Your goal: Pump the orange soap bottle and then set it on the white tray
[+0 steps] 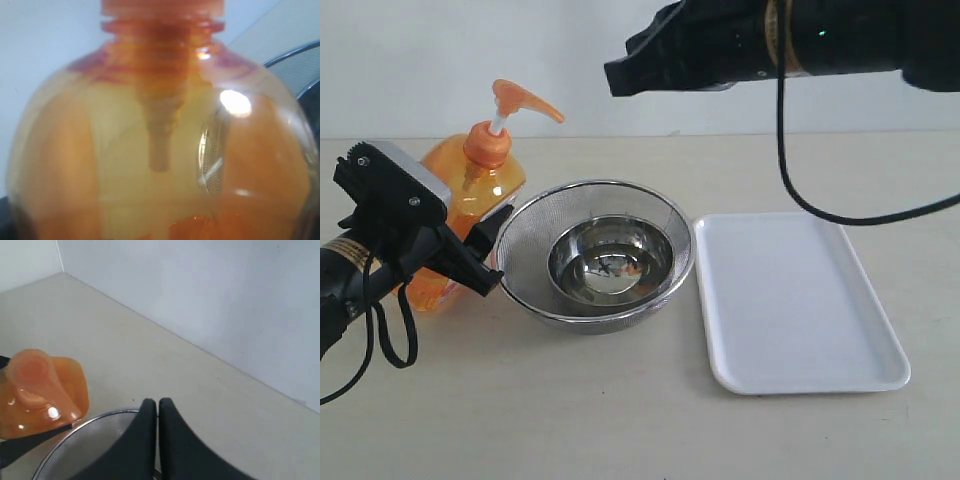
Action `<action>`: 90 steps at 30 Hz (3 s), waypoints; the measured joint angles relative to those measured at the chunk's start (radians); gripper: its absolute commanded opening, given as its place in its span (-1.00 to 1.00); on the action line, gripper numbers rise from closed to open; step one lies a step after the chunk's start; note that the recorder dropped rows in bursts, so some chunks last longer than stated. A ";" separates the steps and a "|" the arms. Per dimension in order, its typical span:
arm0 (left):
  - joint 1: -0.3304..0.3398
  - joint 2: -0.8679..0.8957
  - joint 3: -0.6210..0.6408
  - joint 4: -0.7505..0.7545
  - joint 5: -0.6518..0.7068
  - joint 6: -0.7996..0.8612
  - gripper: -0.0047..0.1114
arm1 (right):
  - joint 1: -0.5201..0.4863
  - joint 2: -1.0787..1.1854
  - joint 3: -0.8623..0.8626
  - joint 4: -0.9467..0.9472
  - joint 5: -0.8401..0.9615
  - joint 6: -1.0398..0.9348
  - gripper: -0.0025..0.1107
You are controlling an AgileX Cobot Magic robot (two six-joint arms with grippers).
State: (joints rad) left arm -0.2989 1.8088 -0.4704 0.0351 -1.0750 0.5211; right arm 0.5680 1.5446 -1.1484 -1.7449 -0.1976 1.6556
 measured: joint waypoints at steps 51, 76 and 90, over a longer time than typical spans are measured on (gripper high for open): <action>0.000 0.000 0.000 -0.005 0.000 -0.002 -0.84 | 0.000 0.148 -0.184 0.000 -0.328 0.070 -0.96; 0.000 0.000 0.000 -0.009 0.000 -0.004 -0.84 | 0.000 0.140 -0.075 -0.004 -0.341 0.099 -0.96; 0.000 0.000 0.000 -0.009 0.000 -0.004 -0.84 | 0.000 0.140 -0.075 -0.003 -0.433 0.074 -0.96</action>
State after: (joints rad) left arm -0.2989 1.8088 -0.4704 0.0260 -1.0750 0.5172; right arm 0.5680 1.6850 -1.2230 -1.7476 -0.6307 1.7298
